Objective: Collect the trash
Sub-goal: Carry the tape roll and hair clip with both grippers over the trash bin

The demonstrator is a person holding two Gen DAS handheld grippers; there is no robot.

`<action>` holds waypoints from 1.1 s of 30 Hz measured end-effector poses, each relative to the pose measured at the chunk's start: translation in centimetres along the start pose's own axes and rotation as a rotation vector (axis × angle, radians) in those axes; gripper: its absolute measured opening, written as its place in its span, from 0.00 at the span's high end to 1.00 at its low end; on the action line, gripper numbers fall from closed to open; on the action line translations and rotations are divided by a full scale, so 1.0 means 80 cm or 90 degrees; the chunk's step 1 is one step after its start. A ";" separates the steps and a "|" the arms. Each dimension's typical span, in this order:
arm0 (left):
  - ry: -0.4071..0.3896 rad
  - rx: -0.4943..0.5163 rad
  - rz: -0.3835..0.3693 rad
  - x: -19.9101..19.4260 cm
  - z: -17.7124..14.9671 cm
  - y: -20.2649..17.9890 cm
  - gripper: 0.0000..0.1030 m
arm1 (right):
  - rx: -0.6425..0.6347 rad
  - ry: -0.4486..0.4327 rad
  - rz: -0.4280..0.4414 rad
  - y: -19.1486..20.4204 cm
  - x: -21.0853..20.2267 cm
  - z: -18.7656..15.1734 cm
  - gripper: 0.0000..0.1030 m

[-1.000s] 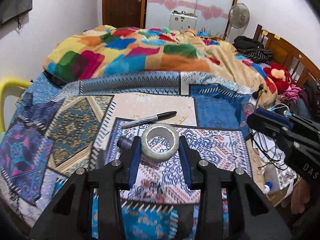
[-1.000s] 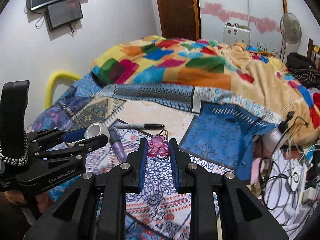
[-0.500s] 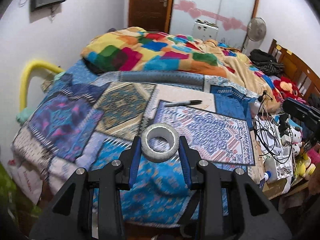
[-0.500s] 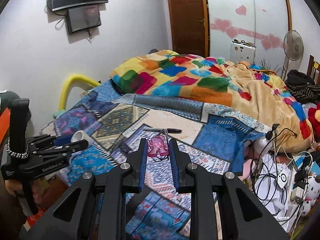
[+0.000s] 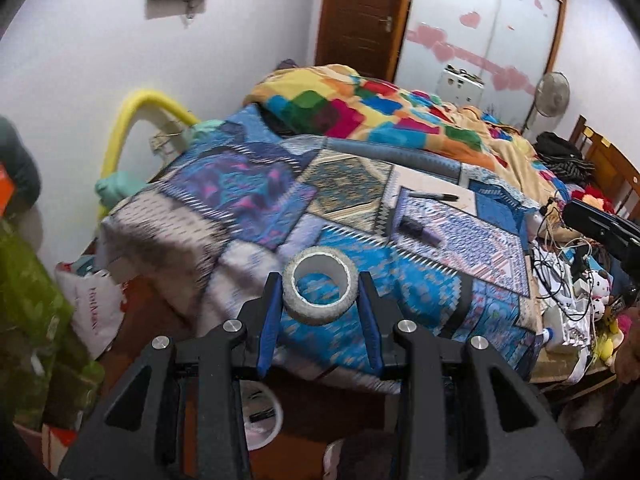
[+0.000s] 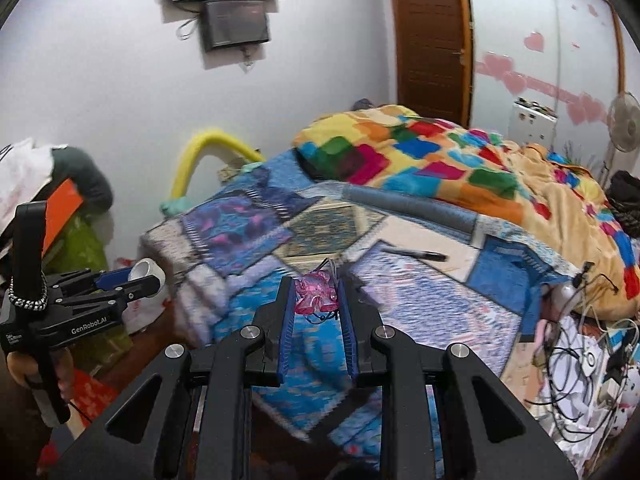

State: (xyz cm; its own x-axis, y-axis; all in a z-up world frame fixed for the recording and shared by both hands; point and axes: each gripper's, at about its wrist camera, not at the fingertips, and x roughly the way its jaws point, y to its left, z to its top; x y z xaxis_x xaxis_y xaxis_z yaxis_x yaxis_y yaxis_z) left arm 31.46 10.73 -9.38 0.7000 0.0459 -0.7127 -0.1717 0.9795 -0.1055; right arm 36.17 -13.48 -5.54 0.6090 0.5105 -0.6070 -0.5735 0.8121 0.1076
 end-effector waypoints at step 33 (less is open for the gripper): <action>0.111 -0.141 0.068 -0.035 -0.198 0.210 0.65 | -0.172 0.273 0.145 0.292 0.174 -0.128 0.81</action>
State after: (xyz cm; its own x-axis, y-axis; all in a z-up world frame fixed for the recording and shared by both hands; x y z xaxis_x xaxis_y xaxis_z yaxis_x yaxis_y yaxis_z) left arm 15.64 23.97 -20.17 0.5436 0.0937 -0.8341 -0.3982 0.9036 -0.1580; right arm 25.65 9.69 -19.54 0.2076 0.4586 -0.8641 -0.8197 0.5637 0.1022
